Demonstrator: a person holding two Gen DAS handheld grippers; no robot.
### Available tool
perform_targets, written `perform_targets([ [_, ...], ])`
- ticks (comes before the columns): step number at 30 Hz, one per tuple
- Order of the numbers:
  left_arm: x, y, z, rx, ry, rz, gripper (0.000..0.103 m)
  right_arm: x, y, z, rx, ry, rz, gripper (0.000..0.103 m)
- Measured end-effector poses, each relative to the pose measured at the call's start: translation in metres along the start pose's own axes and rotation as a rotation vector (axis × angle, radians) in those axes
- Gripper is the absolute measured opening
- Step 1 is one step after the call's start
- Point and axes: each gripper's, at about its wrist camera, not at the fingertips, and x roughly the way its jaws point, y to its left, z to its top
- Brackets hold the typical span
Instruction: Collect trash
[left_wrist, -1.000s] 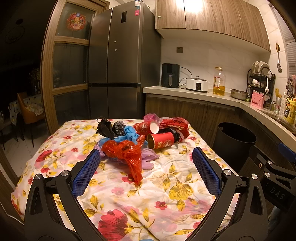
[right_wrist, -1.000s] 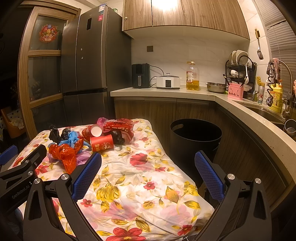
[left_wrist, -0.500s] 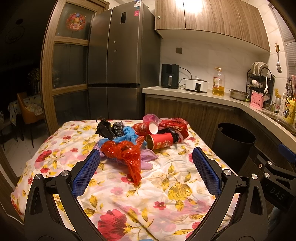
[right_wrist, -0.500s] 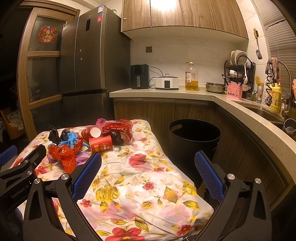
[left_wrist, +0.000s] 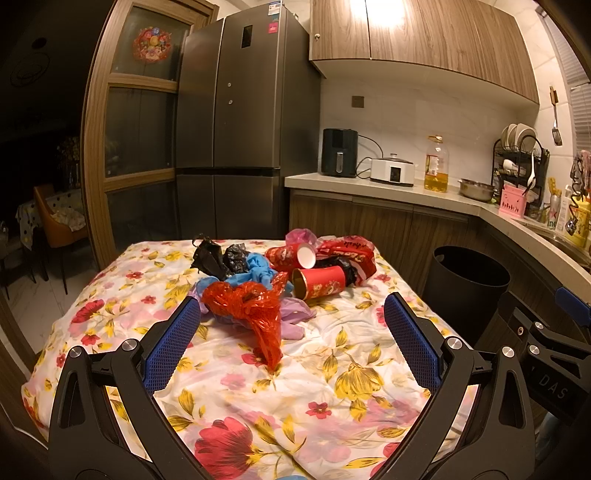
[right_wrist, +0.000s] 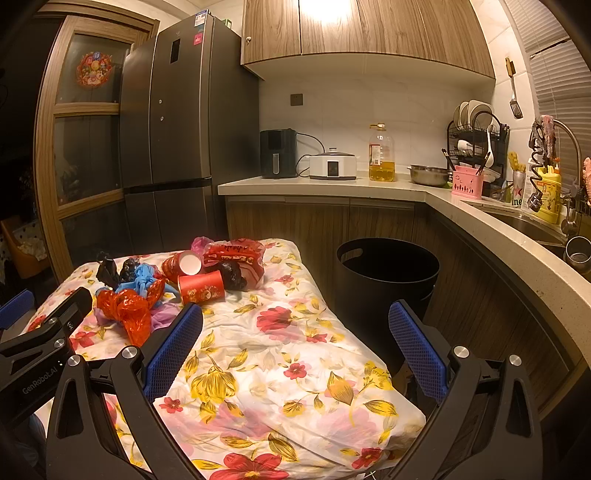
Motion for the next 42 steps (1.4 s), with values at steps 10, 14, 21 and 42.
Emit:
perform_targets([
  [10, -0.0005, -0.0014, 0.0012, -0.001, -0.001, 0.0, 0.098, 0.0, -0.0001, -0.0003, 0.0, -0.002, 0.0, 0.098],
  [14, -0.0004, -0.0018, 0.0014, -0.002, 0.0, -0.001, 0.098, -0.0011, 0.0006, 0.0025, 0.001, -0.002, -0.003, 0.098],
  [21, -0.0005, -0.0015, 0.001, -0.003, -0.001, -0.002, 0.098, -0.001, 0.0006, 0.0021, 0.002, -0.004, -0.003, 0.098],
  [42, 0.0028, -0.009, 0.0062, -0.012, 0.0, -0.006, 0.098, 0.0048, 0.0038, 0.0064, 0.0, 0.0, 0.002, 0.098],
])
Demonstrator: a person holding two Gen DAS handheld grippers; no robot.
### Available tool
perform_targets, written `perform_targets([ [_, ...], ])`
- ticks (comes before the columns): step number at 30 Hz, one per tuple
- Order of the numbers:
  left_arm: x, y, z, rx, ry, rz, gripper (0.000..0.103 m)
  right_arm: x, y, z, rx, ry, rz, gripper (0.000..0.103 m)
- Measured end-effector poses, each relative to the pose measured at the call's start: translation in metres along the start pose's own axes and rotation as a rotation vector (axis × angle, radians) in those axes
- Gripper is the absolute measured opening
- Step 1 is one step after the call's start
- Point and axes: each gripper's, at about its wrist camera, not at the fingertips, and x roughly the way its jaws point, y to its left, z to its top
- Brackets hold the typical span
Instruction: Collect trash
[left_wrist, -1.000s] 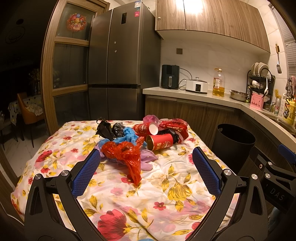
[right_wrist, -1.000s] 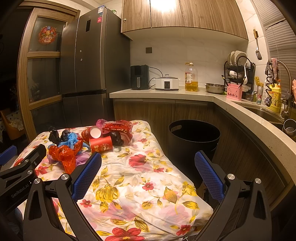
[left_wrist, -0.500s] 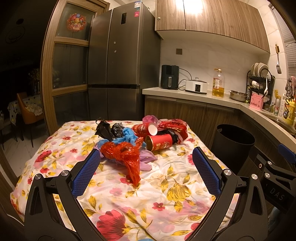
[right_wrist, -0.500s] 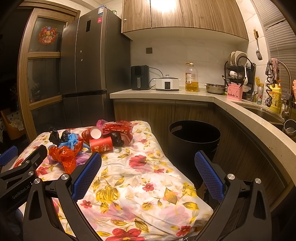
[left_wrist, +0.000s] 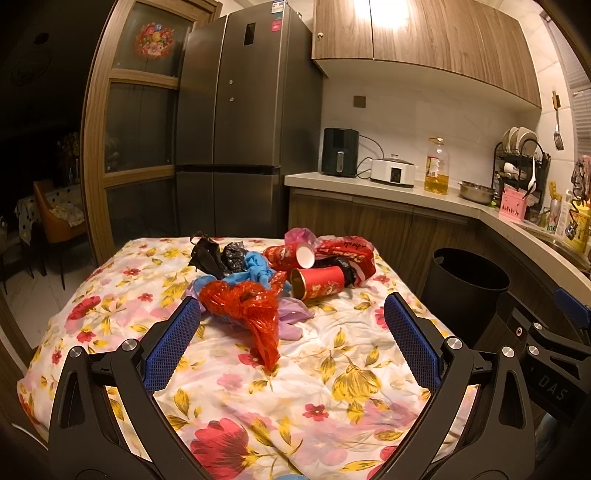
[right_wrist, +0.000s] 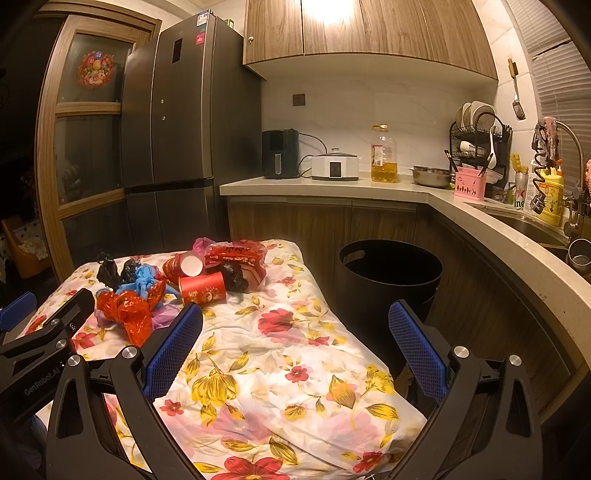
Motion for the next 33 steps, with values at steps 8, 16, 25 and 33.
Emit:
perform_targets([
  [8, 0.009, 0.009, -0.006, -0.033, -0.011, -0.007, 0.098, 0.01, 0.001, -0.006, 0.005, 0.005, 0.018, 0.098],
  [16, 0.036, 0.035, -0.021, -0.079, -0.013, 0.025, 0.096, 0.032, 0.004, -0.018, 0.002, 0.005, 0.05, 0.098],
  [25, 0.083, 0.062, -0.031, -0.132, 0.004, 0.04, 0.084, 0.069, 0.017, -0.027, -0.003, 0.02, 0.101, 0.098],
  [33, 0.149, 0.069, -0.036, -0.156, 0.111, 0.045, 0.06, 0.104, 0.031, -0.03, -0.02, 0.048, 0.141, 0.097],
])
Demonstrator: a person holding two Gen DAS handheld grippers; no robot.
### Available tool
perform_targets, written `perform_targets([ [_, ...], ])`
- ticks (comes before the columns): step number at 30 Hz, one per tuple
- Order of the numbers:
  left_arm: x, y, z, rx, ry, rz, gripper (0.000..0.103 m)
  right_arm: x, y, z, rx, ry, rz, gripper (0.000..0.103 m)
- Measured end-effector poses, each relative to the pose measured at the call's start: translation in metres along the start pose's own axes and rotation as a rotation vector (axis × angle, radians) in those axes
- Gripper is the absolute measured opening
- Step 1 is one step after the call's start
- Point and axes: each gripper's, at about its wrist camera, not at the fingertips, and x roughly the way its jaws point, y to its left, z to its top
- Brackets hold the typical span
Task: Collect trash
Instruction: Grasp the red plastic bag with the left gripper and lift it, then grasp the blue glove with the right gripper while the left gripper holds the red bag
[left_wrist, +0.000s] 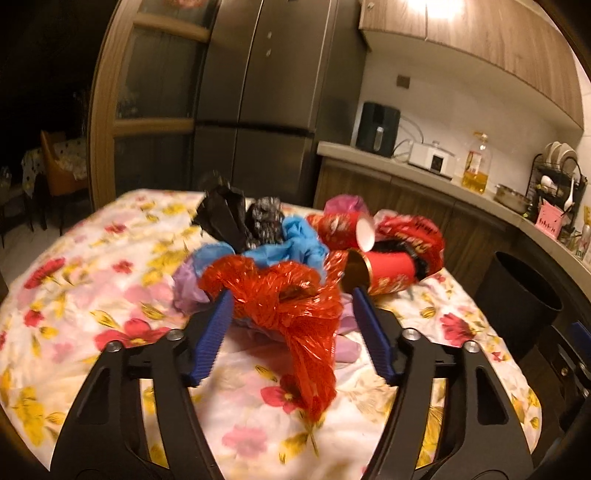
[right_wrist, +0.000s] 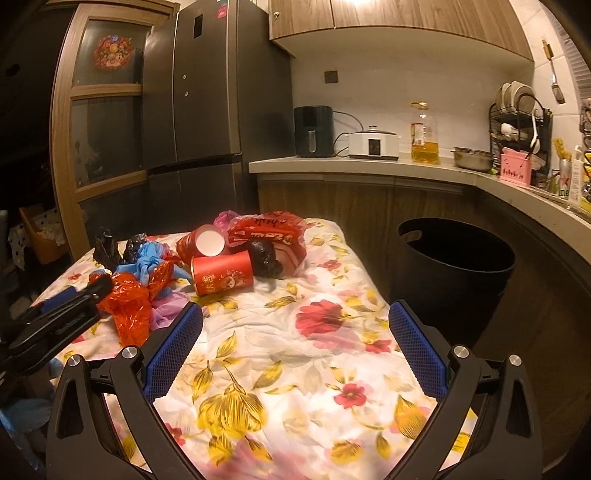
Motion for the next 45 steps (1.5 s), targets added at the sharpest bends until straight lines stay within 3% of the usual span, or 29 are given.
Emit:
perform_targets([
  [4, 0.023, 0.006, -0.003, -0.02, 0.066, -0.023, 0.043, 0.017, 0.008, 0.001, -0.013, 0.011, 0.023, 0.095],
  [9, 0.035, 0.012, -0.006, -0.026, 0.095, -0.061, 0.029, 0.036, 0.021, 0.001, -0.036, 0.03, 0.062, 0.092],
  [13, 0.034, 0.019, -0.007, -0.046, 0.102, -0.093, 0.008, 0.049, 0.034, 0.002, -0.05, 0.05, 0.094, 0.087],
  [19, 0.016, 0.026, -0.005, -0.059, 0.071, -0.124, 0.004, 0.064, 0.052, 0.001, -0.076, 0.077, 0.133, 0.076],
  [23, -0.007, 0.032, -0.001, -0.079, 0.046, -0.179, 0.004, 0.067, 0.059, 0.001, -0.081, 0.067, 0.146, 0.076],
  [30, -0.035, 0.055, 0.006, -0.121, -0.01, -0.177, 0.004, 0.073, 0.071, 0.003, -0.086, 0.063, 0.169, 0.076],
  [37, -0.044, 0.068, 0.01, -0.135, -0.056, -0.107, 0.004, 0.088, 0.097, 0.013, -0.086, 0.052, 0.24, 0.076],
  [45, -0.038, 0.074, 0.014, -0.125, -0.064, -0.061, 0.004, 0.119, 0.136, 0.011, -0.12, 0.073, 0.304, 0.067],
])
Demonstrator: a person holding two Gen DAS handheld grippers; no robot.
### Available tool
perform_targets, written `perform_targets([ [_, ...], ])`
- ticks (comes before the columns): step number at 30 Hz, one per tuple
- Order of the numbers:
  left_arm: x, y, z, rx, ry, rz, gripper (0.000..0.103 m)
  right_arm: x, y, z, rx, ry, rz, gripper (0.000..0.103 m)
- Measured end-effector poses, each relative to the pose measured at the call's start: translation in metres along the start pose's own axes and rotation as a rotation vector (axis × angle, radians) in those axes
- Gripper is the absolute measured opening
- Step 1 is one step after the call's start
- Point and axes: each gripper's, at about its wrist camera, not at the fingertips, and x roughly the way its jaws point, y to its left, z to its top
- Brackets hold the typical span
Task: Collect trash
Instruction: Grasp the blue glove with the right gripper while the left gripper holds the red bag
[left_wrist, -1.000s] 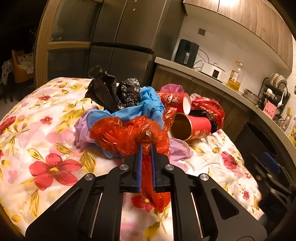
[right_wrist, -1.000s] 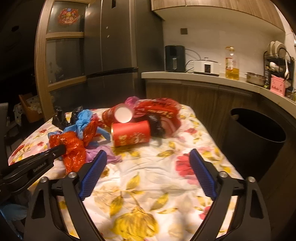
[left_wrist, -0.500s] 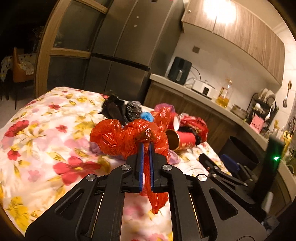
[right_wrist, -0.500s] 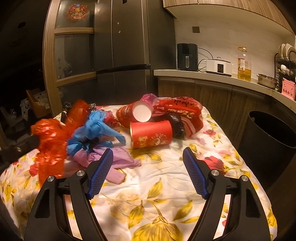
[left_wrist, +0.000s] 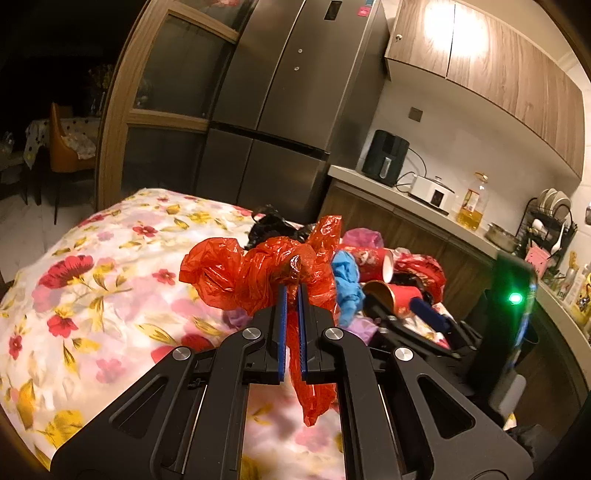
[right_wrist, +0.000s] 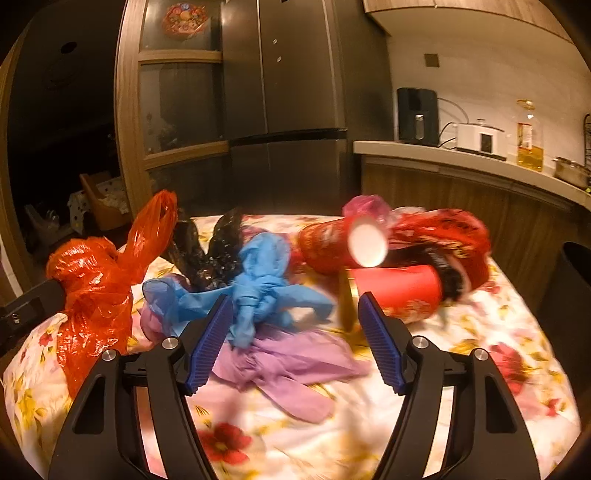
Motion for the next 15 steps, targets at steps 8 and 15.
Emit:
perform_targets([
  [8, 0.008, 0.002, 0.007, 0.009, -0.008, 0.01, 0.004, 0.032, 0.004, -0.006, 0.023, 0.081, 0.035, 0.048],
  [15, 0.012, -0.001, 0.008, 0.022, -0.006, 0.007, 0.004, 0.031, 0.002, -0.008, 0.019, 0.083, 0.079, 0.011],
])
